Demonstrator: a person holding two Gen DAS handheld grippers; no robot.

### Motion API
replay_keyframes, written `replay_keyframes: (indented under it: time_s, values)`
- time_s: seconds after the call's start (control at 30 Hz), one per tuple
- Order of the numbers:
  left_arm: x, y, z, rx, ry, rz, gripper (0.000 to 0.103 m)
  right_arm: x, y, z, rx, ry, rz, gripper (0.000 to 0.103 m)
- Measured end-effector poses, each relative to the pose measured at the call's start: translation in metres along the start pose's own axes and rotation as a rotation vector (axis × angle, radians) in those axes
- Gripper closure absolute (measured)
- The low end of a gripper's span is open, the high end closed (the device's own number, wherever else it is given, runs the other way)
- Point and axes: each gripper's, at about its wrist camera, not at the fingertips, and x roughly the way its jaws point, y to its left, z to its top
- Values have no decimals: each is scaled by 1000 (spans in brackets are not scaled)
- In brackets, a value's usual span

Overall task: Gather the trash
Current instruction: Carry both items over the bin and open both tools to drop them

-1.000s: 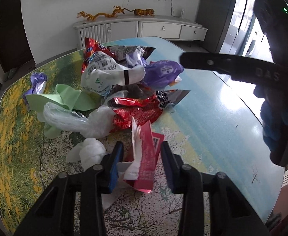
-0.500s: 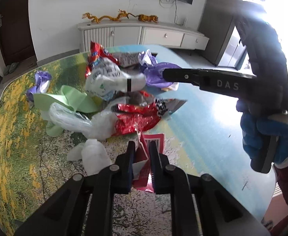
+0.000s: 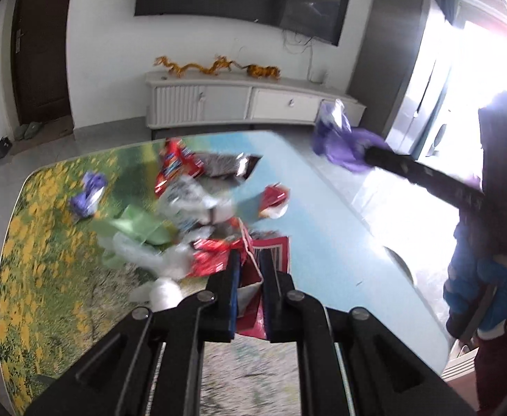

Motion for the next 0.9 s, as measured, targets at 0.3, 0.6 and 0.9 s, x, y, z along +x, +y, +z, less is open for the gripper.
replay_keyframes:
  time_s: [0.3,0.6,0.9]
  values:
    - [29,-106,38,88,-1,-157,93,-81,-112,-49,164,-15,-266,96]
    - [122,-252,52,217,139,-302,93,-116,-215,-113,420,70,-378,96]
    - [218,-339,42,255,275,-348,81,-105,-282,-165,610,164,-414,81]
